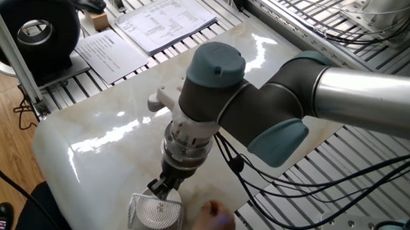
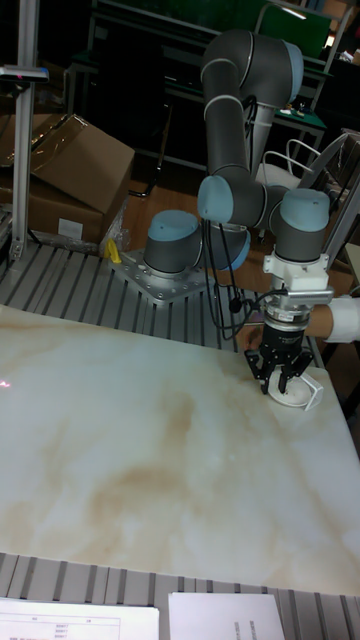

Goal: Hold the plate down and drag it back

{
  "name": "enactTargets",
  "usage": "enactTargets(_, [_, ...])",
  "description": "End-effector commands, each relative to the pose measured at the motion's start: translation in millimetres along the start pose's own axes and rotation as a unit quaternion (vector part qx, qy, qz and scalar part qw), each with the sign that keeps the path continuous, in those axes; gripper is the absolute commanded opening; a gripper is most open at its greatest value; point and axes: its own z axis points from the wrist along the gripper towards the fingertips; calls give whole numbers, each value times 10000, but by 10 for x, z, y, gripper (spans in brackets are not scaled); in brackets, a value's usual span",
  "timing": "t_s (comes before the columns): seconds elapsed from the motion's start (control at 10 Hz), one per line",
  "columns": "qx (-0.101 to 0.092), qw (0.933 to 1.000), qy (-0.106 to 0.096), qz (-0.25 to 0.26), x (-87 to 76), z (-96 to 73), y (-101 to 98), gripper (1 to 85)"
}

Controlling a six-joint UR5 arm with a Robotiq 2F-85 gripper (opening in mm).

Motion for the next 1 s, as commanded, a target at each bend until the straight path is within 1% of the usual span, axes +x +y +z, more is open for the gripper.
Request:
enactTargets(0.0, [-57, 10000, -39, 33, -52, -2, 27, 363])
enactTargets(0.2, [-72, 10000, -49, 43, -70, 21, 30, 357])
enactTargets(0.3, [-35, 10000, -36, 46, -66, 16, -4, 330])
enactTargets(0.7, [-133, 9999, -49, 41, -34, 36, 6, 280])
enactTargets(0.9, [-109, 9999, -54, 23, -36, 42, -9, 267])
